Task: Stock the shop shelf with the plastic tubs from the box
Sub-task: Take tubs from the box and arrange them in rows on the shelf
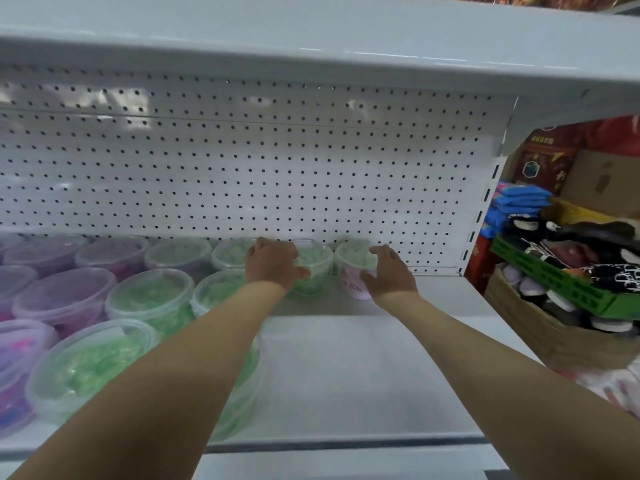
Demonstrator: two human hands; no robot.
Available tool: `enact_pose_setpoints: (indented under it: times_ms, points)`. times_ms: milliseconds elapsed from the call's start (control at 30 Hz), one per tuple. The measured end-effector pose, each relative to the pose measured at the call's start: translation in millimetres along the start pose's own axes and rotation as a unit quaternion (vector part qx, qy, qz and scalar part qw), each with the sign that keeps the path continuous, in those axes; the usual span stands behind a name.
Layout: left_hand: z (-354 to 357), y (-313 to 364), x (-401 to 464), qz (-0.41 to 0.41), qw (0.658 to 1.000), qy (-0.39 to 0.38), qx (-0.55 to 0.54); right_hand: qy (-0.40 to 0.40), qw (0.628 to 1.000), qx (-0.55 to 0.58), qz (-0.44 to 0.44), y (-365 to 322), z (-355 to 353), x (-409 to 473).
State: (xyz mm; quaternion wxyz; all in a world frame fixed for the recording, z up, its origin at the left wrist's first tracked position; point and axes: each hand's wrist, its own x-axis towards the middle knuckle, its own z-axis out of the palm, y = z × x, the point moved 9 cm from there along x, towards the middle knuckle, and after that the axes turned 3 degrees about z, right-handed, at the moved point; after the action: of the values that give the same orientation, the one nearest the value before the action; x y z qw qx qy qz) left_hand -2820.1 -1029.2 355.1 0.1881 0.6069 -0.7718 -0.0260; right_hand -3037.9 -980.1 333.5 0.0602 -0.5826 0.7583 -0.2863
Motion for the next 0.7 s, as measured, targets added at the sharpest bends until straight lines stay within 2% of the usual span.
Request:
enact_pose_setpoints:
  times_ms: [267,400,600,700]
  points:
    - [-22,32,-24,0.01,1.0,0.006,0.016,-0.019,0.999,-0.042,0.001,4,-30,-20]
    - [-45,67,-51,0.014,1.0,-0.003,-0.022,0.017,0.999,-0.045,-0.022,5,-81,-48]
    - [-87,140,-124,0.044,0.994,0.069,-0.074,0.044,0.997,-0.037,-0.042,28,-161,-107]
    - [-102,180,-167,0.046,0.991,0.08,-0.093,0.048,0.997,-0.021,-0.054,49,-203,-147]
